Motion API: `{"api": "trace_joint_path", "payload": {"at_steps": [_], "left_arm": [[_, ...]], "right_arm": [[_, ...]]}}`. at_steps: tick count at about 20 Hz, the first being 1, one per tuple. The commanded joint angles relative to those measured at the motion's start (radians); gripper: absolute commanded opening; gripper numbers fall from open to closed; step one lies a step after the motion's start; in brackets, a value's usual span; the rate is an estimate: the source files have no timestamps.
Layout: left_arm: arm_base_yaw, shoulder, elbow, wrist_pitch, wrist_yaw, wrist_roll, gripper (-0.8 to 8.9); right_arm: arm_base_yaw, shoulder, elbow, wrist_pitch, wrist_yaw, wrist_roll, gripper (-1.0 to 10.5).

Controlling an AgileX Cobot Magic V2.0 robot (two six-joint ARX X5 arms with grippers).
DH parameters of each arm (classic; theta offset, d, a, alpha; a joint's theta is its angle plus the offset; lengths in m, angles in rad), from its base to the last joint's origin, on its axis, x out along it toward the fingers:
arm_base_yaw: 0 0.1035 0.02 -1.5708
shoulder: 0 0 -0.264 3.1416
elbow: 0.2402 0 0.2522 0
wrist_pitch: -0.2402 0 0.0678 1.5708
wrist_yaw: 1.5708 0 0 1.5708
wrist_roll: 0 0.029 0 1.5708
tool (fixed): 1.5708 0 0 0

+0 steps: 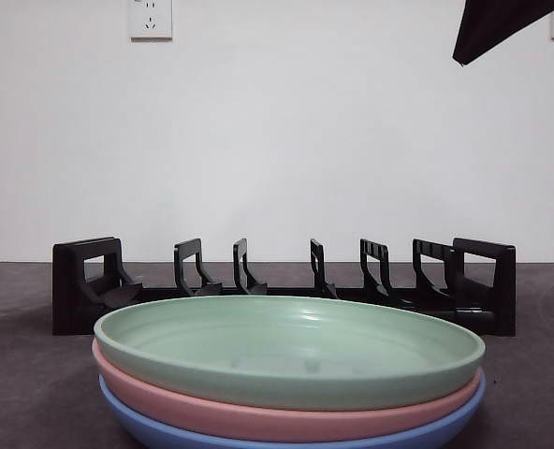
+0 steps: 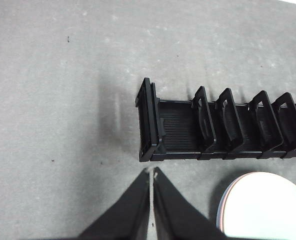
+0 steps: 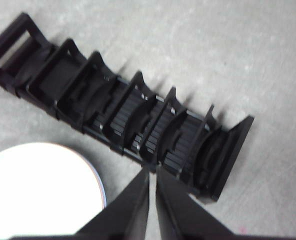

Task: Place the plate

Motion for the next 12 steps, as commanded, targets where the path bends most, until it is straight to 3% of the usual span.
{"api": "trace_joint_path", "payload": {"at_steps": [1, 6, 9, 12], "left_arm": [[0.009, -0.013, -0.014, 0.055, -0.010, 0.119, 0.07], [0.073, -0.281, -0.474, 0.578, -0.038, 0.159, 0.07], [0.109, -0.446, -0.712, 0.725, -0.135, 0.159, 0.07], [0.131, -0.590, -0.908, 0.822, -0.150, 0.159, 0.07]], "right_arm": [[0.005, 0.003, 0.010, 0.031, 0.000, -0.005, 0.2], [0.005, 0.003, 0.010, 0.083, 0.000, -0.005, 0.2], [0.005, 0.003, 0.010, 0.112, 0.000, -0.005, 0.2], [0.005, 0.003, 0.010, 0.133, 0.000, -0.005, 0.2]]}}
